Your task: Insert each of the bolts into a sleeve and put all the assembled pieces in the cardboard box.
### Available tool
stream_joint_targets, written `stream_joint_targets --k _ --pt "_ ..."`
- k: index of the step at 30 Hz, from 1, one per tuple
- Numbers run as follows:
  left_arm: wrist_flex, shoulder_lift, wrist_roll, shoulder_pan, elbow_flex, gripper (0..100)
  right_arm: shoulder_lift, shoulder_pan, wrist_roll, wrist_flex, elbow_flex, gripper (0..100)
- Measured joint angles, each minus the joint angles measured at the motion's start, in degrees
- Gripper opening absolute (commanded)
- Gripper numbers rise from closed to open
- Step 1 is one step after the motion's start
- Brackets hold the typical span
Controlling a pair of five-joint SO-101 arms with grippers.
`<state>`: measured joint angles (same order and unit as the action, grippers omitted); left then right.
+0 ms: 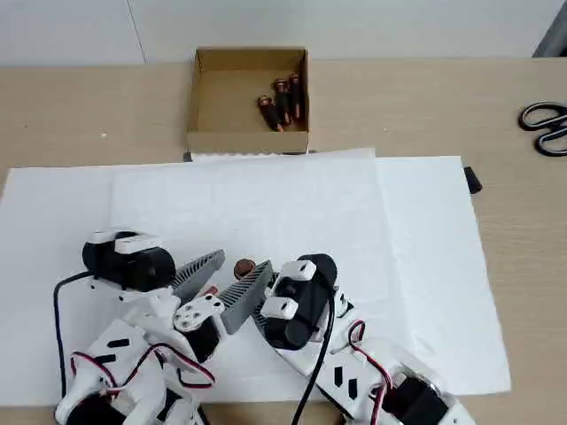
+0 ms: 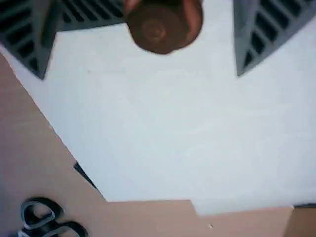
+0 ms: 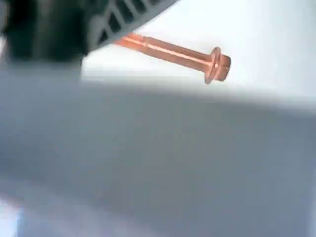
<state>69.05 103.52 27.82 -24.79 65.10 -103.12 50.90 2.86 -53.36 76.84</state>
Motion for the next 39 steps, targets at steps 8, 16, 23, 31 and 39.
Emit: stream_joint_targets --k 8,16,23,31,39 --pt "0.0 0.0 -5.3 8.4 -3.5 0 0.0 0.0 0.0 0.0 0.0 0.2" --pt "-1.1 0.0 -8.0 15.8 0.4 0 0.0 0.0 0.0 0.0 0.0 0.2" --pt "-4.8 0.0 -15.8 22.8 14.6 0 0.0 0.0 0.0 0.0 0.0 0.2" --pt "-16.4 0.0 -26.5 27.3 30.5 0 0.0 -1.4 0.0 0.0 0.0 0.2" --pt "-17.2 -0.1 -28.9 27.3 31.6 1 0.0 -5.4 0.0 0.0 1.2 0.2"
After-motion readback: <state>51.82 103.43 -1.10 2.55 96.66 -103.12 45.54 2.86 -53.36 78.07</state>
